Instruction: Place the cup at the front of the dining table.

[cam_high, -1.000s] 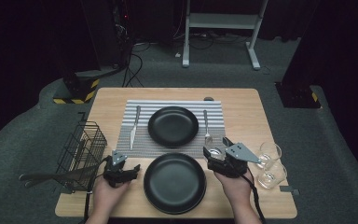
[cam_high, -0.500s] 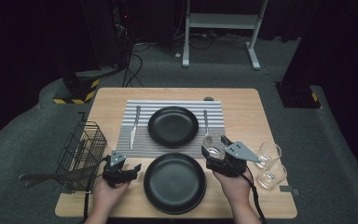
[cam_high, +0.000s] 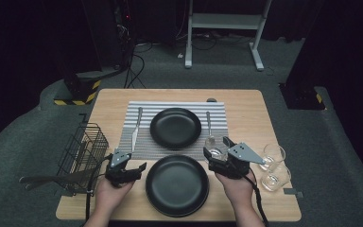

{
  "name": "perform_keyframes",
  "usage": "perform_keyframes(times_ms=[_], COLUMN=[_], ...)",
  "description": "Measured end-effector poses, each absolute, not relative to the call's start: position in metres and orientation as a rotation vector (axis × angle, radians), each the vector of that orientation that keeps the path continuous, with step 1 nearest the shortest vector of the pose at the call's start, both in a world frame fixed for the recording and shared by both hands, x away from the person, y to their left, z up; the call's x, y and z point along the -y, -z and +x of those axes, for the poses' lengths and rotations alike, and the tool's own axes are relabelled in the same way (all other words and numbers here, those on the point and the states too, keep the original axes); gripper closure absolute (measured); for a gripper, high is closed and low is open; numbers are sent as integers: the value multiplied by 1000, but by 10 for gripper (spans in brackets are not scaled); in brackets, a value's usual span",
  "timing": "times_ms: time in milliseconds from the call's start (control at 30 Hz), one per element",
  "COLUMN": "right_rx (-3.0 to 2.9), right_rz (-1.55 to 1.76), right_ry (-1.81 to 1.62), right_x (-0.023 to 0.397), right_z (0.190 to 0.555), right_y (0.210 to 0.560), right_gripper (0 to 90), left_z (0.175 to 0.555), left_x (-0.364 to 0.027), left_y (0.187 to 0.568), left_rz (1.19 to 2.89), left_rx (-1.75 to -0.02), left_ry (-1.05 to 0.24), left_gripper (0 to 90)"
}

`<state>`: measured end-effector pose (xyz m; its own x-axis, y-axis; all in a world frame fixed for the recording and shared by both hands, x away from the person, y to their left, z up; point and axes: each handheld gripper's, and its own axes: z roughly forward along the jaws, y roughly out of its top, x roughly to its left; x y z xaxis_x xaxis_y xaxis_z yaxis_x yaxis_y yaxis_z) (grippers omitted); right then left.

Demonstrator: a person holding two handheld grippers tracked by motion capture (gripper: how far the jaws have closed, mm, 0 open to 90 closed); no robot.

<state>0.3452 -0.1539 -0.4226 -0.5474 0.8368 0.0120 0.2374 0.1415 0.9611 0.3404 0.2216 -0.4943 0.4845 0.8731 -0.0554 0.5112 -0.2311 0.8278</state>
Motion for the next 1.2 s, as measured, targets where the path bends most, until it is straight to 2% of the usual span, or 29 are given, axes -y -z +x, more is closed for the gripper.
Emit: perform_keyframes(times_ms=[1200], right_rx=[-1899], right_rz=[959], right_ry=[-1438], right_x=[130], right_z=[352], right_y=[403], right_gripper=[188], left_z=[332], left_x=[-209], left_y=[477], left_rz=[1868], left_rx=[-1048], left_ry=[-507], left_gripper=[217])
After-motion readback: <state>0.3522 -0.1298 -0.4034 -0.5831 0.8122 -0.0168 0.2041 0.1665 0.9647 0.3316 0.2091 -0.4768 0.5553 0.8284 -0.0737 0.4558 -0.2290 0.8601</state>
